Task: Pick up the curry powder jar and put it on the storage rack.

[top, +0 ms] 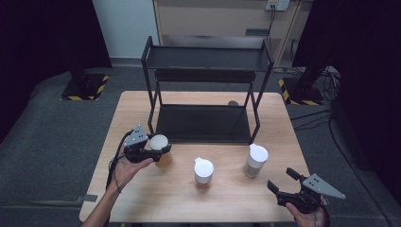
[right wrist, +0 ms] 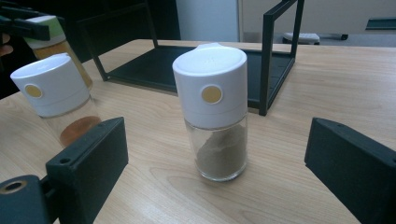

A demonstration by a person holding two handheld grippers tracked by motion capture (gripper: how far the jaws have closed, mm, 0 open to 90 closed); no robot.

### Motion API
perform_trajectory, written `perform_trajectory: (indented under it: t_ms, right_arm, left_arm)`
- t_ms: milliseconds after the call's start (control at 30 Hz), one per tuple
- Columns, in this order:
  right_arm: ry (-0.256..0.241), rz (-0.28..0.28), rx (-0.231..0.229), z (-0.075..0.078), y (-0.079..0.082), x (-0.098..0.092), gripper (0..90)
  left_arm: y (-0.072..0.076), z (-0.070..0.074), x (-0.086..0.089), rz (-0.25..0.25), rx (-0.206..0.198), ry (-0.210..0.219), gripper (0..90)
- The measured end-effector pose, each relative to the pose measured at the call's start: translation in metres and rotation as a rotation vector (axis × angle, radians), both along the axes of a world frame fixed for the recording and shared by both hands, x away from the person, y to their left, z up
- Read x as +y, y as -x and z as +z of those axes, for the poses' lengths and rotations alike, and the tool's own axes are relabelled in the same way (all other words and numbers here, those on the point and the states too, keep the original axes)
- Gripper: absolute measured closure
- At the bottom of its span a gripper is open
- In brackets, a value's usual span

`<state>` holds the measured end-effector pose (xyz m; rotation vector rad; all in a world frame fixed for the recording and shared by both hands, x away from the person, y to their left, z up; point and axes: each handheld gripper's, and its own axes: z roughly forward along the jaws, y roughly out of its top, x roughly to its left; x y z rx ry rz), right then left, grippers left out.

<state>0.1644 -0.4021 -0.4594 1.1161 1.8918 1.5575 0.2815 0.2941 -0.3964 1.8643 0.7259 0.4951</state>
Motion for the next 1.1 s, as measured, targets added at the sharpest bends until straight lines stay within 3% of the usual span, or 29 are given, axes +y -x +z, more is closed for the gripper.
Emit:
perform_trajectory:
  t_ms: [333,733,900,1100]
  right_arm:
    - [-0.004,0.0,0.001,0.0,0.0,-0.001,6.6]
    - [-0.006,0.003,0.002,0.0,0.0,-0.001,6.7]
    - [-0.006,0.004,0.004,0.0,0.0,-0.002,6.7]
    - [-0.009,0.005,0.004,0.0,0.0,-0.002,6.6]
  left_arm:
    - [-0.017,0.012,-0.015,0.012,-0.012,0.008,31.9]
    - [-0.032,0.013,-0.03,0.044,-0.007,0.02,31.9]
    - [-0.039,0.017,-0.041,0.097,0.005,0.017,32.0]
    - [-0.048,0.017,-0.05,0.13,-0.011,0.03,32.0]
